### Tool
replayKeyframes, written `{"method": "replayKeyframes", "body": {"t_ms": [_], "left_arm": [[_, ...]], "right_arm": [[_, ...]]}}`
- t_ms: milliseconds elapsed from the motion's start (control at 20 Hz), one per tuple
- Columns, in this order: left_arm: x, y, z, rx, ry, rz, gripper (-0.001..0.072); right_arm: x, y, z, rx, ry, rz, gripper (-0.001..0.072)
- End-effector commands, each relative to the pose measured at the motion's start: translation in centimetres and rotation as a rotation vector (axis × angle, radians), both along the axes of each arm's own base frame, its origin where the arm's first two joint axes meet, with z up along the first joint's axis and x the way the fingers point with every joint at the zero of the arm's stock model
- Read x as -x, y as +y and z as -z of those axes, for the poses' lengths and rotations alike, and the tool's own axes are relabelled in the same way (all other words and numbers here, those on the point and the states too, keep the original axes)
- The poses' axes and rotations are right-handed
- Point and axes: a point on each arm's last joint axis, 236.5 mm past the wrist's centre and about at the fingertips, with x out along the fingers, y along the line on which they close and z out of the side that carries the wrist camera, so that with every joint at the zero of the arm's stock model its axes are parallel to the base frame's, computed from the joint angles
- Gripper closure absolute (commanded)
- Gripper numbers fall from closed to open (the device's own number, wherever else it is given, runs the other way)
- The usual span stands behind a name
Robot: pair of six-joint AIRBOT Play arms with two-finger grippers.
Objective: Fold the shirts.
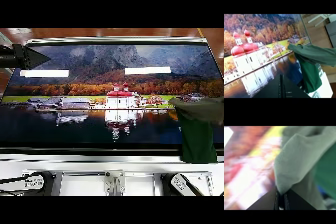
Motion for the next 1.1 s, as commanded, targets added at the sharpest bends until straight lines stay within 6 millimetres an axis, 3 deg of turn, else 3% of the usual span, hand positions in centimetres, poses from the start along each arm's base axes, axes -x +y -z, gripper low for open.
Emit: {"method": "replayKeyframes", "body": {"t_ms": [0, 100, 200, 400, 600, 650, 700, 750, 900, 1050], "left_arm": [[0.6, -0.2, 0.2, -0.003, 0.011, 0.023, 0.0670], [0.8, -0.3, 0.2, -0.005, 0.013, 0.030, 0.0670], [0.8, -0.3, 0.2, -0.005, 0.014, 0.033, 0.0670], [0.9, -0.4, 0.1, -0.002, 0.013, 0.034, 0.0670], [0.9, -0.7, 0.1, -0.001, 0.013, 0.040, 0.0670], [1.0, -0.9, 0.1, -0.001, 0.013, 0.045, 0.0670], [1.0, -1.1, 0.1, -0.001, 0.013, 0.050, 0.0670], [1.1, -1.4, 0.1, -0.001, 0.013, 0.056, 0.0670], [1.2, -1.7, 0.1, -0.001, 0.013, 0.064, 0.0670], [0.9, -1.2, 1.1, -0.051, 0.022, 0.046, 0.0672]], "right_arm": [[6.5, -4.9, 1.8, 0.149, 0.255, 0.156, 0.0654], [9.0, -6.3, 2.3, 0.207, 0.360, 0.187, 0.0653], [12.3, -6.4, 3.7, 0.208, 0.508, 0.201, 0.0653], [16.3, -3.4, 8.9, 0.112, 0.659, 0.202, 0.0653], [19.9, -0.9, 13.4, 0.007, 0.716, 0.312, 0.0643], [20.3, -0.6, 14.2, -0.012, 0.719, 0.347, 0.0578], [20.5, -0.8, 15.0, -0.015, 0.717, 0.361, 0.0284], [20.2, -1.1, 15.2, -0.002, 0.702, 0.352, 0.0129], [18.9, -2.6, 13.7, 0.054, 0.640, 0.335, 0.0119], [15.6, -5.8, 8.5, 0.194, 0.487, 0.267, 0.0120]]}}
